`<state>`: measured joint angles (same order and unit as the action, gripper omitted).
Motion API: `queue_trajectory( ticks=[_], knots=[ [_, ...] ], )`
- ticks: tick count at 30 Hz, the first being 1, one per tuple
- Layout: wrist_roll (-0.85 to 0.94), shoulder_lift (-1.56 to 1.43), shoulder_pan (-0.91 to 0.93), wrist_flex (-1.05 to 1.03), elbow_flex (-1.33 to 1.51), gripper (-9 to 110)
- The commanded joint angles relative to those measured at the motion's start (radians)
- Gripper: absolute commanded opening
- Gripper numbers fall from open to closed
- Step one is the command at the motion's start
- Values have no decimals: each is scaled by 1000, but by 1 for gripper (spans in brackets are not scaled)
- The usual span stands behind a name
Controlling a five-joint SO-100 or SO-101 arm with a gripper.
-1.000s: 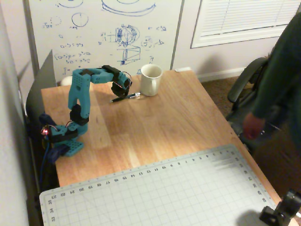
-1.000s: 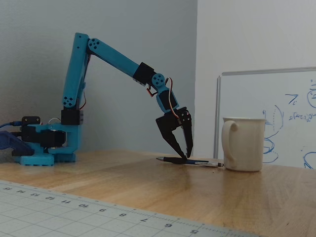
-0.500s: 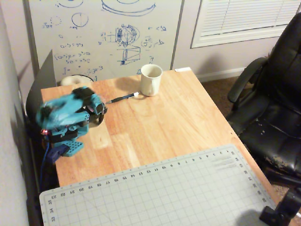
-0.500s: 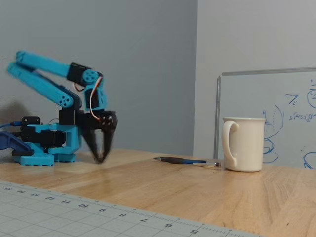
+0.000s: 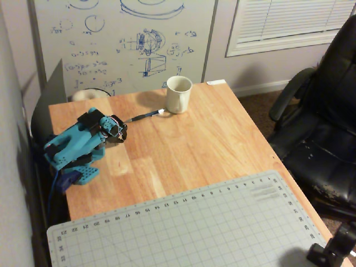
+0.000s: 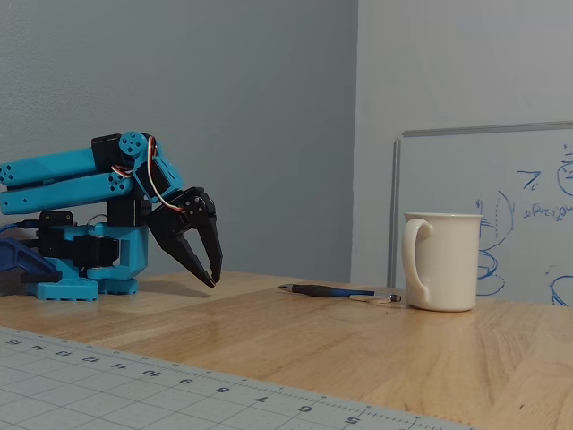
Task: Touch the pen.
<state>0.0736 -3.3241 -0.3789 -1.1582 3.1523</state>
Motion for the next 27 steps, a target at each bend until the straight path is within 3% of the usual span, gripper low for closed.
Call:
queue_trajectory(
  ticks=[1,27],
  knots=[
    [-5,-15,8,-3,-14,1],
    [-3,-17,3,3,-52,1]
  ],
)
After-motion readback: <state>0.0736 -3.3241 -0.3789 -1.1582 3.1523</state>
